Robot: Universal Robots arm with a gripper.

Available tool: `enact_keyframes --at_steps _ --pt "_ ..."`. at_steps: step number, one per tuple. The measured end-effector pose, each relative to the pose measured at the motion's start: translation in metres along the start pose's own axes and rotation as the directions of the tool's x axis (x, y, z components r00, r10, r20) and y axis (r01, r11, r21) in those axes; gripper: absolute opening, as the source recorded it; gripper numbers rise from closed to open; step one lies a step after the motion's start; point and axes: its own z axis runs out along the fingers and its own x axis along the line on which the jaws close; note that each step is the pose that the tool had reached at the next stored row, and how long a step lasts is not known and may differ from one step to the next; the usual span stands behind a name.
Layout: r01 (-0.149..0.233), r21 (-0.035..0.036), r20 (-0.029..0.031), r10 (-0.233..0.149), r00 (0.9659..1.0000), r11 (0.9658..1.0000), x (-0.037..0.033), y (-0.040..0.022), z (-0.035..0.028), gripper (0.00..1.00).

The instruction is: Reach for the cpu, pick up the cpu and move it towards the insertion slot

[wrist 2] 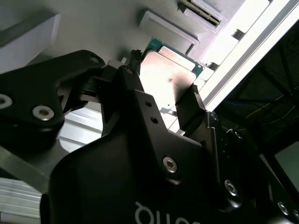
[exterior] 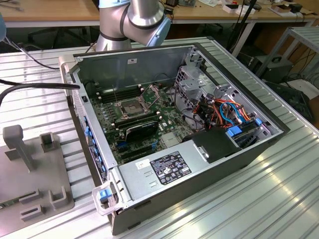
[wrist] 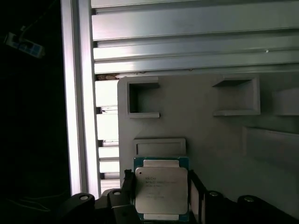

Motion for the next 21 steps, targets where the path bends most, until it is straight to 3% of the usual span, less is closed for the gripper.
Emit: enact_keyframes --at_steps 6,21 --pt "0.0 0.0 0.0 0.0 1.0 1.0 0.0007 0.0003 -0.0168 0.55" --pt "0.0 0.0 0.0001 0.0 1.0 1.0 0.0019 0.0008 -0.0477 0.55"
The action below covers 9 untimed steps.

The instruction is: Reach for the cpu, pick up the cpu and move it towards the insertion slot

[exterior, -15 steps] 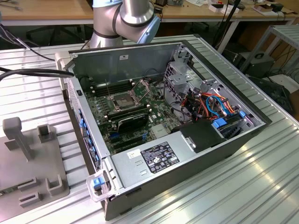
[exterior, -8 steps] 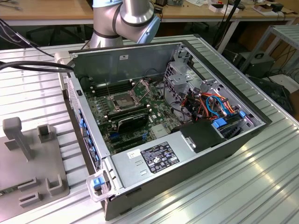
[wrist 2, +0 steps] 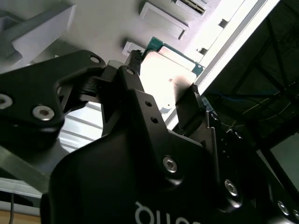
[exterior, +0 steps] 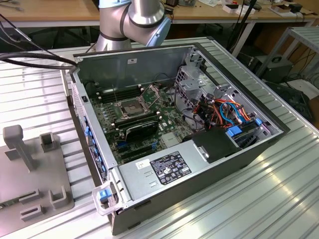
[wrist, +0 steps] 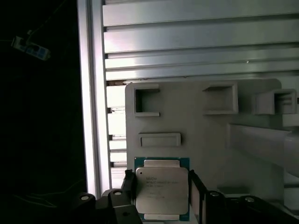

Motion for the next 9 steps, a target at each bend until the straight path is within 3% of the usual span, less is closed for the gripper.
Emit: enact_keyframes --at_steps 4,7,9 --pt "0.0 0.0003 -0.0001 0.0 1.0 1.0 0.0004 0.0001 -0.0095 0.55" --pt "0.0 0.0002 0.0 0.0 1.0 1.0 0.0004 0.0002 -0.0099 0.55" --pt "0.0 0.0003 -0.0001 0.0 1.0 1.0 0.0006 0.0002 -0.0143 0.55"
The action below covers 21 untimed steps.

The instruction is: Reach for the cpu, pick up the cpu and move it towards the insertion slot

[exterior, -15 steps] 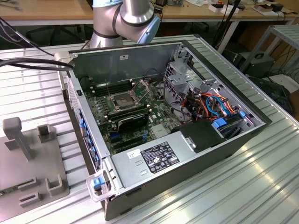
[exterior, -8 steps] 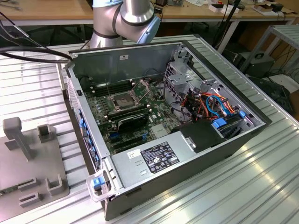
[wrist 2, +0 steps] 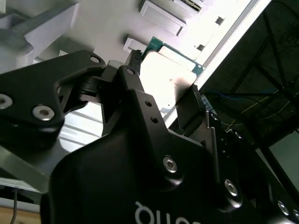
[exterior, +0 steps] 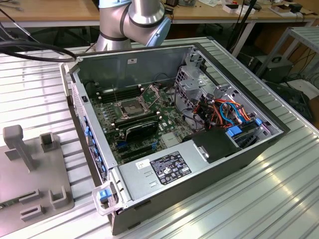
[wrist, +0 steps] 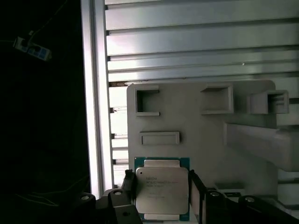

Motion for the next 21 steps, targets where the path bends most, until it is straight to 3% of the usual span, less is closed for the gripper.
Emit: enact_keyframes --at_steps 10,11,13,14,16,21 --pt "0.0 -0.0001 0.0 0.0 1.0 1.0 0.0014 0.0006 -0.0332 0.55" --pt "0.0 -0.0001 0.0 0.0 1.0 1.0 0.0016 0.0007 -0.0404 0.55" --pt "0.0 0.0 0.0 0.0 1.0 1.0 0.0019 0.0008 -0.0466 0.55" --pt "0.0 -0.0001 0.0001 0.0 1.0 1.0 0.0023 0.001 -0.0568 0.55" --pt "0.0 0.0 -0.0001 0.0 1.0 1.0 0.0028 0.0012 -0.069 0.55" --pt "0.0 0.0 0.0001 0.0 1.0 1.0 0.0034 0.0014 -0.085 0.55"
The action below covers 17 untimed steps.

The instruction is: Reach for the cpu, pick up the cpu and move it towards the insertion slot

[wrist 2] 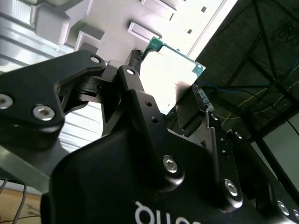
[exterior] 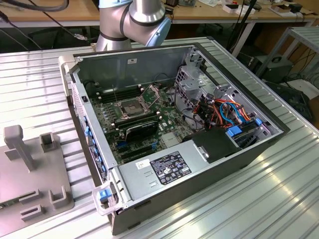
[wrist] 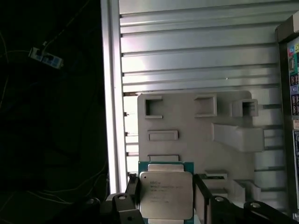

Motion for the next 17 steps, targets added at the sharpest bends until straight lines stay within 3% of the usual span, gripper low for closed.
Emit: enact_keyframes --at_steps 4,7,12,17 --pt "0.0 0.0002 0.0 0.0 1.0 1.0 0.0005 0.0002 -0.0126 0.55" --pt "0.0 0.001 0.0003 0.0 1.0 1.0 0.0007 0.0003 -0.0184 0.55" --pt "0.0 0.001 0.0009 0.0 1.0 1.0 0.0004 0.0004 -0.0185 0.55" --pt "0.0 0.001 0.0008 0.0 1.0 1.0 -0.0076 0.0008 -0.0188 0.55"
